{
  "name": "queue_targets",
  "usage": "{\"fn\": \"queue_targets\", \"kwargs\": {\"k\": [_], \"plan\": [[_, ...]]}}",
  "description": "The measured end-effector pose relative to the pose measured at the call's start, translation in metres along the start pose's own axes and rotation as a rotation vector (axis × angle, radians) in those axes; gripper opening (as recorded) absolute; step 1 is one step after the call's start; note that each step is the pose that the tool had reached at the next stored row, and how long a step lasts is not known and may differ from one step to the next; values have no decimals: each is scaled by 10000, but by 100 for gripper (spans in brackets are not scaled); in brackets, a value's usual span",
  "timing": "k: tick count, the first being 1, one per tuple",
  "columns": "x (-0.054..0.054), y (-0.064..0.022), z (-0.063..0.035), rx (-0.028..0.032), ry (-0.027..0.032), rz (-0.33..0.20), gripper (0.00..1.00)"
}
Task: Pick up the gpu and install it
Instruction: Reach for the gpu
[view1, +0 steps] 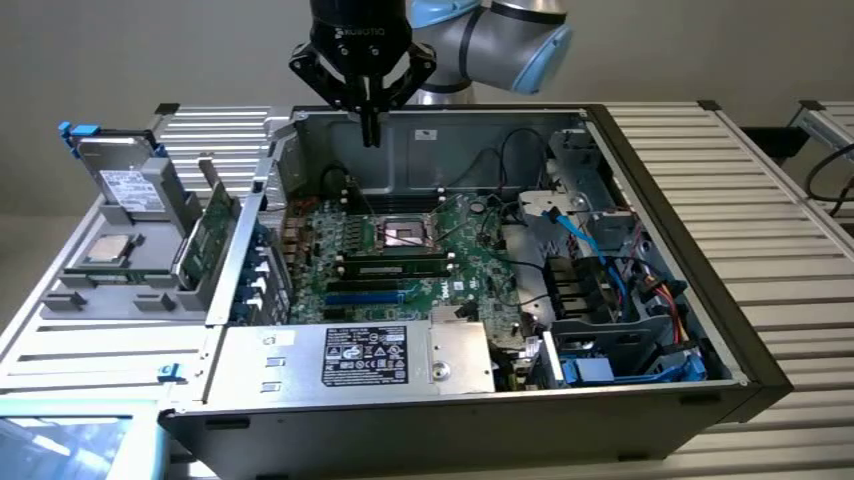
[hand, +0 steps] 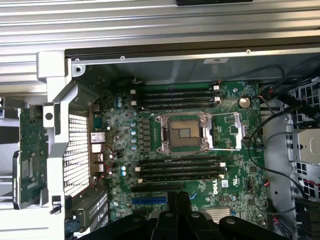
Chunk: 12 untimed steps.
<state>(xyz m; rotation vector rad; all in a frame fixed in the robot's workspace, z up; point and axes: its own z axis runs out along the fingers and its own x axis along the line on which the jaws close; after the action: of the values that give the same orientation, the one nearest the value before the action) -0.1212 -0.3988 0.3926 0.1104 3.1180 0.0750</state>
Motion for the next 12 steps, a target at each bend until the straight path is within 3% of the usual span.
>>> {"fn": "queue_targets", "kwargs": {"k": [6,12], "plan": [[13,-1,-1,1,0,3,12],[229,-16,-1,-1,-10,-1,12]]}}
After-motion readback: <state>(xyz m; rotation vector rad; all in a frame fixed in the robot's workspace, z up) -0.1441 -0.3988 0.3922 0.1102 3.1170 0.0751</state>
